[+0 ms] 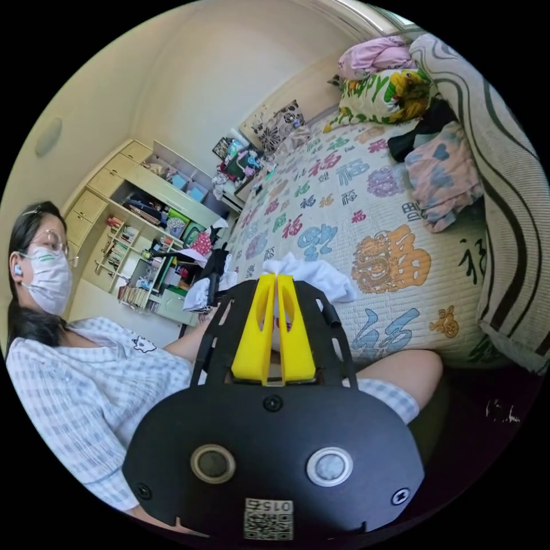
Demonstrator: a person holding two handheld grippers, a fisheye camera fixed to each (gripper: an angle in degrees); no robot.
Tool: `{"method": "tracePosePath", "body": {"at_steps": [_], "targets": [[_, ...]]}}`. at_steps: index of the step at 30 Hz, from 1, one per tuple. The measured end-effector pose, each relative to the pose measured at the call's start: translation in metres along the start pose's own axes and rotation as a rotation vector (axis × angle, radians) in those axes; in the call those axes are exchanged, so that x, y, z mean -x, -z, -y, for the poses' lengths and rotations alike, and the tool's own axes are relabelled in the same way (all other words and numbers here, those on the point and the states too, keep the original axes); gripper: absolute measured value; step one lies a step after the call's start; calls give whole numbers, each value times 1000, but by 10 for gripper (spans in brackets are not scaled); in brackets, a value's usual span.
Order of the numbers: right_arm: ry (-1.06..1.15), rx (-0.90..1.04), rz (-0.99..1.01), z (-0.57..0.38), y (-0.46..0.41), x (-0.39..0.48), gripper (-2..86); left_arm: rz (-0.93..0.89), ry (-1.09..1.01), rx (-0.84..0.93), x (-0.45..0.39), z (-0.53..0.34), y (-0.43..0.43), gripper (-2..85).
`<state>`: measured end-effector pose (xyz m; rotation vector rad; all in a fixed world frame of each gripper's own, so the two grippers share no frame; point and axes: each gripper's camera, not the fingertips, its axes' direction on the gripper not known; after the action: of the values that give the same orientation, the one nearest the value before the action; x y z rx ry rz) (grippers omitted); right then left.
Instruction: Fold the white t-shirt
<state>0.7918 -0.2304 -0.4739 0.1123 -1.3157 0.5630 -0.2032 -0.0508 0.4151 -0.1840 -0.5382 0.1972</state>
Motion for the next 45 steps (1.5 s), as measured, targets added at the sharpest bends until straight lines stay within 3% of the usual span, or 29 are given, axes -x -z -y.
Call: {"method": "tracePosePath", "body": {"at_steps": [3,8,12,17,19,25,31,39,45], "targets": [[1,-63,16,-6,42,12,-6,-143,39,37,1,13,-10,16],[62,-166,-67,33,105,35,-5,-244,-9,-38,-29,62,31,-2],[185,-247,-137,102,142,65,-5,-312,-102,-222,-86,136,113,-5],[306,-354,-70,206,186,132,-4,-275,-327,-493,-186,183,243,-5],[358,-382,-114,222,195,160,-4,-252,-404,-556,-218,184,284,-5],[541,-419,31,201,216,207,-4,-199,-614,-674,-248,115,358,-5],[511,-171,7,130,151,157,-4,-40,-498,-507,-170,24,302,-4],[94,225,-111,64,9,5,-5,29,-14,-137,-42,-26,146,-3],[22,454,-283,41,-39,-42,-4,106,85,76,-44,-37,93,0]]}}
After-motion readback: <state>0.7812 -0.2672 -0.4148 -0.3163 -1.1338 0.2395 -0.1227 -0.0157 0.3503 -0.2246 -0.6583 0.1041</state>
